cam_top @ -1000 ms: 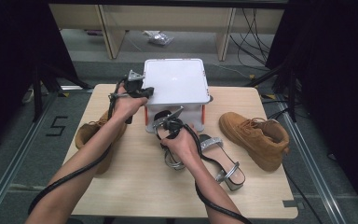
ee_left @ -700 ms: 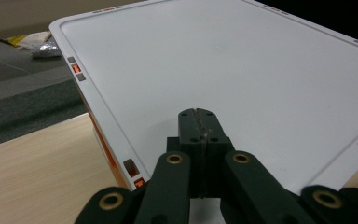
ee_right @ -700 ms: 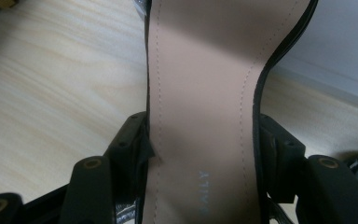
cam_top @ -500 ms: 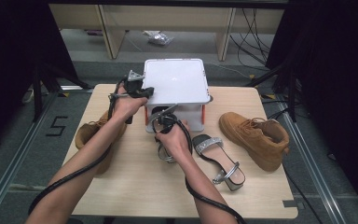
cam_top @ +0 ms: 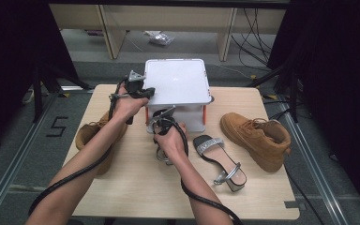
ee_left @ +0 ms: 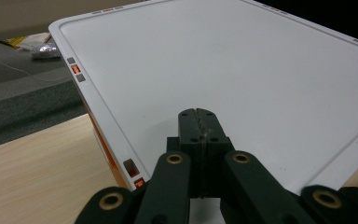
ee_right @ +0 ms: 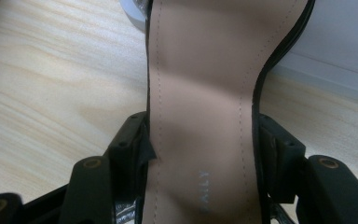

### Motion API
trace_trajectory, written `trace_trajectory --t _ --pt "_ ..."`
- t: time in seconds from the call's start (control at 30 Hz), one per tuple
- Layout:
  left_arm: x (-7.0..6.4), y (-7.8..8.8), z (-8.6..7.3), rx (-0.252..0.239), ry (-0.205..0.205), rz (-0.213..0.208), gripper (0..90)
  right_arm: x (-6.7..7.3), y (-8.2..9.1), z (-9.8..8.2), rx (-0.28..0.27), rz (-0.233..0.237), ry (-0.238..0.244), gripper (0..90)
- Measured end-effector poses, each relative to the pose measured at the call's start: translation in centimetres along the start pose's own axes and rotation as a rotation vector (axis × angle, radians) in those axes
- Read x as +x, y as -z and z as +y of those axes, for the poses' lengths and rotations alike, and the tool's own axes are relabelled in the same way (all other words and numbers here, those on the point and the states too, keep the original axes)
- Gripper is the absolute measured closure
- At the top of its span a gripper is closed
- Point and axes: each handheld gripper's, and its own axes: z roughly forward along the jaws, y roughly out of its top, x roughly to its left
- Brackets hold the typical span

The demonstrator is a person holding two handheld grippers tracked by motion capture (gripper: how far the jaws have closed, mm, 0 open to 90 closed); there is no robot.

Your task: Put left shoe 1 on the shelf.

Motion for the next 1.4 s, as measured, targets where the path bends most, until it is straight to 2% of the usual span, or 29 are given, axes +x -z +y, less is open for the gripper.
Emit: trace_trajectory --t 0.03,0.07,0.17,0.2,0.23,0.27,0.33,0.37,0.47,0.5,0.6,0.63,0.67,0.8,0.83,0.87,0.9,0.97,1.07,1.1,1.13,1.17,1.23,1.27,1.3,1.33,1.37,1.4 --pt "0.0 0.0 0.0 0.000 0.004 -0.001 89.6 0.1 0.3 0.1 0.024 0.029 -0.040 43.2" --pt "0.1 0.0 0.0 0.005 0.000 -0.002 89.6 0.1 0.3 0.1 0.012 0.029 -0.042 43.1" --pt "0.0 0.0 0.0 -0.002 0.007 -0.002 89.6 0.0 0.3 0.2 0.020 0.025 -0.028 42.8" --pt "0.1 0.0 0.0 0.005 -0.002 -0.001 89.6 -0.1 0.2 0.1 0.017 0.018 -0.008 42.1" --pt "0.0 0.0 0.0 0.003 -0.002 -0.001 89.6 0.2 0.2 0.1 0.008 0.020 -0.029 40.2" --pt "0.1 0.1 0.0 0.004 -0.002 -0.001 89.6 0.7 0.8 0.3 0.037 0.014 -0.122 37.6" --pt "0.1 0.1 0.0 0.004 -0.002 -0.004 89.6 1.0 1.2 0.4 0.016 0.020 -0.149 34.0" --pt "0.2 0.1 0.0 0.004 -0.001 -0.005 89.6 0.8 1.3 0.2 0.005 0.013 -0.115 33.7" --pt "0.1 0.1 0.0 0.005 -0.003 -0.004 89.6 0.7 1.9 -0.1 0.003 0.016 -0.135 33.3" --pt "0.1 0.1 0.0 0.005 -0.003 -0.004 89.6 0.4 2.1 -0.3 -0.011 0.026 -0.120 33.5" --pt "0.0 0.0 0.0 0.000 0.006 -0.006 89.6 0.0 3.2 -0.8 -0.030 0.048 -0.123 35.2" --pt "0.0 0.0 0.0 -0.001 0.008 -0.005 89.6 0.1 3.6 -0.9 -0.028 0.050 -0.145 37.5" --pt "0.0 0.0 0.0 0.000 0.007 -0.004 89.6 0.0 4.1 -1.1 -0.027 0.054 -0.128 41.3" --pt "0.0 0.0 0.0 -0.004 0.009 -0.008 89.6 -0.7 6.1 -1.9 -0.043 0.084 -0.114 55.6" --pt "0.0 0.0 0.0 0.001 0.006 -0.004 89.6 -0.6 6.6 -2.2 -0.042 0.083 -0.131 58.6" --pt "0.0 0.0 0.0 0.001 0.007 -0.004 89.6 -0.8 7.0 -2.5 -0.032 0.072 -0.121 63.3" --pt "0.0 0.0 0.0 0.001 0.007 -0.004 89.6 -0.9 7.3 -2.8 -0.019 0.082 -0.120 65.9" --pt "0.0 0.0 0.0 0.001 0.006 -0.003 89.6 -1.2 7.5 -3.4 -0.012 0.058 -0.096 71.3" --pt "0.0 0.0 0.0 0.002 0.004 -0.004 89.6 -1.5 7.8 -4.0 -0.006 0.078 -0.096 76.4" --pt "0.0 0.0 0.0 0.001 0.005 -0.004 89.6 -1.4 8.0 -4.2 -0.011 0.065 -0.100 78.4" --pt "0.0 0.0 0.0 0.002 0.005 -0.004 89.6 -1.5 8.2 -4.5 -0.031 0.068 -0.083 79.5" --pt "0.0 0.0 0.0 -0.003 0.006 -0.007 89.6 -1.3 8.6 -4.6 -0.035 0.085 -0.109 81.4" --pt "0.0 0.0 0.0 -0.003 0.006 -0.008 89.6 -1.4 9.0 -4.8 -0.042 0.087 -0.088 81.9" --pt "0.0 0.0 0.0 0.003 0.005 -0.004 89.6 -1.3 9.1 -4.9 -0.042 0.080 -0.087 82.4" --pt "0.0 0.0 0.0 0.004 0.005 -0.006 89.6 -1.2 9.2 -5.1 -0.033 0.096 -0.101 82.5" --pt "0.0 0.0 0.0 0.004 0.003 -0.006 89.6 -1.1 9.3 -5.3 -0.030 0.094 -0.093 82.4" --pt "0.0 0.1 0.0 0.004 0.003 -0.006 89.6 -1.2 9.4 -5.5 -0.042 0.112 -0.097 82.4" --pt "0.0 0.1 0.0 0.004 0.004 -0.005 89.6 -1.4 9.6 -5.6 -0.047 0.098 -0.093 81.7"
